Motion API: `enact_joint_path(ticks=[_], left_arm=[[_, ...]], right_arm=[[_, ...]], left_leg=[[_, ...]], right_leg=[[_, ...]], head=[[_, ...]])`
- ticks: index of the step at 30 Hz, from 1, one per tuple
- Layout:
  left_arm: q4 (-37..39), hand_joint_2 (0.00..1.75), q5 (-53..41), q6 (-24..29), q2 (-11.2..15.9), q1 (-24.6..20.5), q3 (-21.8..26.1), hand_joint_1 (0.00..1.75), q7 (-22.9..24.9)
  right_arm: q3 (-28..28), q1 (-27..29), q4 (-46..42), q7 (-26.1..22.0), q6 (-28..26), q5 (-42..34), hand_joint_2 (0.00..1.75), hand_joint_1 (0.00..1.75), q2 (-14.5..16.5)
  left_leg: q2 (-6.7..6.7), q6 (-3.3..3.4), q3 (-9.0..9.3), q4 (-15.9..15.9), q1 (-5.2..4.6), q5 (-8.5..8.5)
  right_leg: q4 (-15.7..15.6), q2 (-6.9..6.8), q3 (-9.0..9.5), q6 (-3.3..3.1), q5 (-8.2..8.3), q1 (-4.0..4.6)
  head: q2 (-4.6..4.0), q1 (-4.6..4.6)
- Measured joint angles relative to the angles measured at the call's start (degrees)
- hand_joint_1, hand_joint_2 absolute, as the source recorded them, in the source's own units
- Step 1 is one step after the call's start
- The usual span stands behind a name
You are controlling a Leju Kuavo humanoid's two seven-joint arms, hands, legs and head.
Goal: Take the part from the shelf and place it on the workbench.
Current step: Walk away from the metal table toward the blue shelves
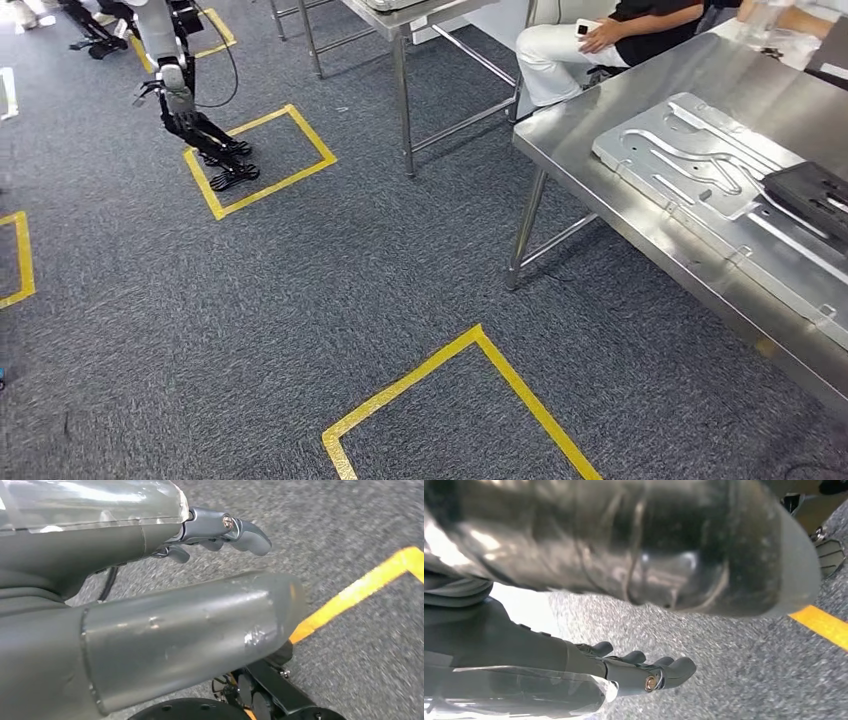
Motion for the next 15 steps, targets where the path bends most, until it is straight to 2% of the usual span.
enact_joint_path(ticks=[1, 2, 3, 4, 5, 7, 8, 10, 11, 12, 13, 14, 15], left_arm=[[0.0, 0.0, 0.01, 0.0, 0.01, 0.09, 0.0, 0.0, 0.01], [0.0, 0.0, 0.01, 0.0, 0.02, 0.13, 0.0, 0.0, 0.01], [0.0, 0.0, 0.01, 0.0, 0.04, 0.08, -0.01, 0.0, 0.0], [0.0, 0.0, 0.01, 0.0, 0.04, -0.02, -0.01, 0.0, -0.01], [0.0, 0.0, 0.01, 0.0, 0.05, -0.08, -0.01, 0.0, -0.01], [0.0, 0.0, 0.02, 0.0, 0.04, 0.05, 0.0, 0.0, -0.01], [0.0, 0.0, 0.01, 0.0, 0.02, 0.19, 0.01, 0.0, -0.02], [0.0, 0.0, 0.0, 0.01, -0.02, 0.27, 0.01, 0.0, -0.02], [0.0, 0.0, 0.0, 0.03, -0.04, 0.19, 0.01, 0.0, -0.02], [0.0, 0.0, -0.01, 0.08, -0.04, 0.1, 0.0, 0.0, -0.01], [0.0, 0.0, -0.02, 0.15, -0.05, 0.03, 0.0, 0.0, -0.01], [0.0, 0.0, -0.04, 0.24, -0.05, 0.01, 0.0, 0.0, -0.01], [0.0, 0.0, -0.09, 0.33, -0.05, 0.01, 0.0, 0.0, -0.01]], right_arm=[[0.0, -0.05, -0.01, 0.0, 0.02, 0.0, 0.0, 0.0, 0.01], [0.0, -0.09, 0.0, 0.0, 0.04, 0.01, 0.0, 0.0, 0.01], [0.0, -0.11, 0.01, 0.0, 0.08, 0.01, 0.0, 0.0, 0.02], [0.0, -0.12, 0.01, -0.01, 0.11, 0.01, 0.0, 0.0, 0.02], [0.0, -0.14, 0.02, -0.01, 0.13, 0.01, 0.0, 0.0, 0.02], [0.0, -0.31, 0.01, -0.01, 0.15, 0.01, 0.0, 0.0, 0.02], [-0.01, -0.4, 0.01, -0.01, 0.15, 0.01, 0.0, 0.0, 0.01], [-0.02, -0.44, -0.01, -0.01, 0.24, 0.08, 0.0, 0.0, 0.0], [-0.02, -0.36, -0.01, -0.02, 0.31, 0.17, 0.0, 0.0, -0.01], [-0.02, -0.28, -0.01, -0.02, 0.39, 0.29, 0.0, 0.0, -0.03], [-0.02, -0.22, -0.01, -0.02, 0.45, 0.44, 0.0, 0.0, -0.05], [-0.02, -0.18, -0.01, -0.03, 0.46, 0.56, 0.0, 0.0, -0.09], [-0.03, -0.16, -0.01, -0.05, 0.47, 0.64, 0.0, 0.0, -0.13]], left_leg=[[0.56, 0.31, 1.93, -3.56, -0.09, 1.95], [1.79, 0.74, 4.16, -7.82, -0.34, 3.58], [2.92, 1.2, 6.02, -11.4, -0.67, 4.76], [3.77, 1.59, 7.16, -13.7, -0.99, 5.31], [4.1, 1.86, 7.51, -14.61, -1.25, 5.31], [2.97, 2.31, 7.54, -15.06, -1.13, 5.61], [2.43, 2.57, 7.74, -15.5, -0.92, 5.85], [1.36, 3.14, 8.17, -16.35, -0.45, 6.39], [0.81, 3.26, 8.12, -16.44, -0.47, 6.48], [0.16, 3.35, 8.02, -16.41, -0.47, 6.53], [-0.6, 3.37, 7.97, -16.35, -0.48, 6.53], [-1.39, 3.36, 7.98, -16.27, -0.48, 6.51], [-2.24, 3.3, 8.04, -16.16, -0.46, 6.46]], right_leg=[[-0.01, -0.67, 0.2, 0.03, -0.13, 0.08], [-0.01, -1.3, 0.39, 0.12, -0.28, 0.18], [0.01, -1.91, 0.56, 0.31, -0.46, 0.33], [0.0, -2.5, 0.68, 0.55, -0.6, 0.45], [-0.04, -3.06, 0.78, 0.78, -0.7, 0.54], [-0.23, -3.83, 1.16, 1.27, -0.86, 0.62], [0.03, -3.02, 1.28, 1.56, -1.21, 0.61], [3.38, 0.1, 0.02, 2.06, -3.59, 0.43], [6.67, 1.73, -1.51, 2.2, -5.38, 0.27], [10.41, 2.46, -3.39, 2.28, -7.09, 0.12], [13.46, 2.72, -5.01, 2.37, -8.0, 0.03], [14.8, 2.81, -5.88, 2.44, -7.74, -0.05], [13.97, 2.92, -5.77, 2.49, -6.28, -0.13]], head=[[0.0, 0.0], [0.01, 0.0], [0.0, 0.0], [0.0, 0.01], [0.0, 0.01], [0.0, 0.01], [0.0, 0.04], [0.0, 0.11], [0.0, 0.14], [0.0, 0.14], [0.0, 0.14], [0.0, 0.13], [0.0, 0.13]])
